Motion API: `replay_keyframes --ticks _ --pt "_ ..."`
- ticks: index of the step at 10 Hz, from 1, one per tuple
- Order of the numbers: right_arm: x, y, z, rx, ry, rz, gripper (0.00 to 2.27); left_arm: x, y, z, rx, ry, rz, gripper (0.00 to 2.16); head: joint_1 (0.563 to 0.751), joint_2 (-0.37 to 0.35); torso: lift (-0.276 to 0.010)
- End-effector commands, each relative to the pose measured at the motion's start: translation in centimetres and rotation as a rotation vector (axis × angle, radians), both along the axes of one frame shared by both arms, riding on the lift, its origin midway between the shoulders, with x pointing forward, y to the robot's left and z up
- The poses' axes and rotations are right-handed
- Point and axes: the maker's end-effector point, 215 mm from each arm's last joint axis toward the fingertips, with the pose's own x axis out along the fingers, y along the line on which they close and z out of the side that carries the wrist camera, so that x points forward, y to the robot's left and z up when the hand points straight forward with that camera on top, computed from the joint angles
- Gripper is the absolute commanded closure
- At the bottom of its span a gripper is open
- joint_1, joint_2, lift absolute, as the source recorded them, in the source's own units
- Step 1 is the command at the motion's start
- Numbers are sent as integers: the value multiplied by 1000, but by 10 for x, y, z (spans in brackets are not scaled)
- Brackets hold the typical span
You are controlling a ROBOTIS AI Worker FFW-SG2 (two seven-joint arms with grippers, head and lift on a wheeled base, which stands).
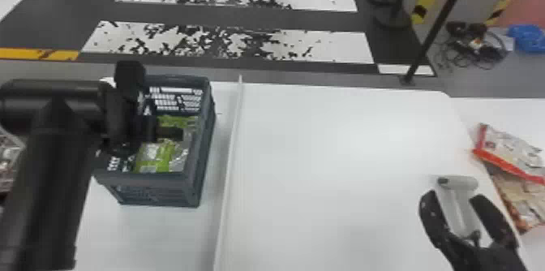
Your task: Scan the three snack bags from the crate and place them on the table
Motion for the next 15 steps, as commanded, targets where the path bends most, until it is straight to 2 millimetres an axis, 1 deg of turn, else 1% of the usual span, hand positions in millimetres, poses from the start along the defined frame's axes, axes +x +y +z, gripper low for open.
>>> replay_keyframes --ticks 1,3,4,6,7,9,10,11,12,13,14,15 --pt "0 4 -1 -2 1 5 90 20 -2 -4 -18 -41 -4 208 695 -48 -37" --pt "-1 8 -5 -5 10 12 90 31 -1 -14 -40 -58 1 208 695 -45 -37" --pt "-1 8 -6 -3 12 12 90 32 -2 -20 -41 -60 1 208 695 -39 -37" --pt "-1 6 -5 0 8 11 90 23 -8 -31 -57 -28 1 208 695 -39 -37" --pt "-1 8 -5 1 9 16 90 15 -9 -38 -59 -8 2 205 695 -44 -37" --pt "-3 10 -2 7 -2 24 90 6 -6 -52 -56 17 7 201 695 -46 -37" --pt "-6 7 2 4 -16 17 90 7 -3 -58 -71 10 6 201 695 -43 -37" --pt "-9 2 6 -2 -29 8 90 11 -4 -61 -101 1 3 383 695 -43 -37" --pt "-12 0 8 -1 -36 7 90 9 -6 -67 -117 14 -7 1035 695 -51 -37" --pt "-14 -2 8 -2 -36 4 90 15 -9 -66 -115 -14 -12 1713 695 -55 -37" --pt "-15 -2 8 -2 -38 2 90 15 -13 -64 -126 -31 -21 1821 695 -58 -37" --pt "-15 -3 9 4 -38 0 90 13 -10 -66 -119 -27 -16 2125 695 -63 -37"
